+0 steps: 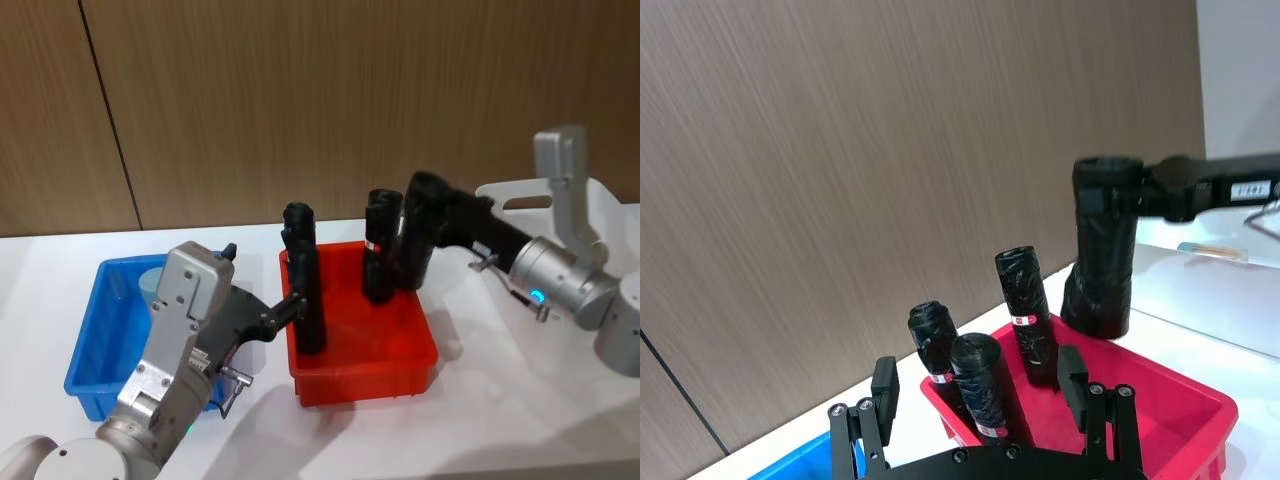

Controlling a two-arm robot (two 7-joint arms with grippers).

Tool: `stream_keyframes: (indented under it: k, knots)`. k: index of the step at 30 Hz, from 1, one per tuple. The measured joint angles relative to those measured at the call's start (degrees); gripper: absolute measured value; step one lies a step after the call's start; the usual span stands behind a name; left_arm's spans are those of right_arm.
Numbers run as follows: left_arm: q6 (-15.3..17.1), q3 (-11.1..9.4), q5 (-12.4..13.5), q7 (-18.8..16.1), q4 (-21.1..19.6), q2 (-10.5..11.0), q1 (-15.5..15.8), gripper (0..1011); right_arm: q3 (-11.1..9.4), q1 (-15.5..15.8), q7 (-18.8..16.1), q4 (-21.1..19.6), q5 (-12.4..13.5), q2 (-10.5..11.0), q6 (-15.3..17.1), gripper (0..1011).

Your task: Pick the cotton swabs from the blue box and place them into the white box.

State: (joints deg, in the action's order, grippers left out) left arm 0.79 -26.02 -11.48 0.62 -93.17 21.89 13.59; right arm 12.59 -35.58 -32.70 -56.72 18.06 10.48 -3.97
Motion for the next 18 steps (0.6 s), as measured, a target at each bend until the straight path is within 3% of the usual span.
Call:
stream_keyframes:
  k: [6, 18]
  knots:
    - [0.00, 0.00, 0.00, 0.00, 0.00, 0.00, 0.00, 1004, -1.14, 2.59, 3.77, -7.12, -0.03, 1.55, 2.55, 352]
    - [0.00, 0.00, 0.00, 0.00, 0.00, 0.00, 0.00, 1004, -3.36, 5.31, 11.25, -14.69, -1.70, 4.01, 6.02, 352]
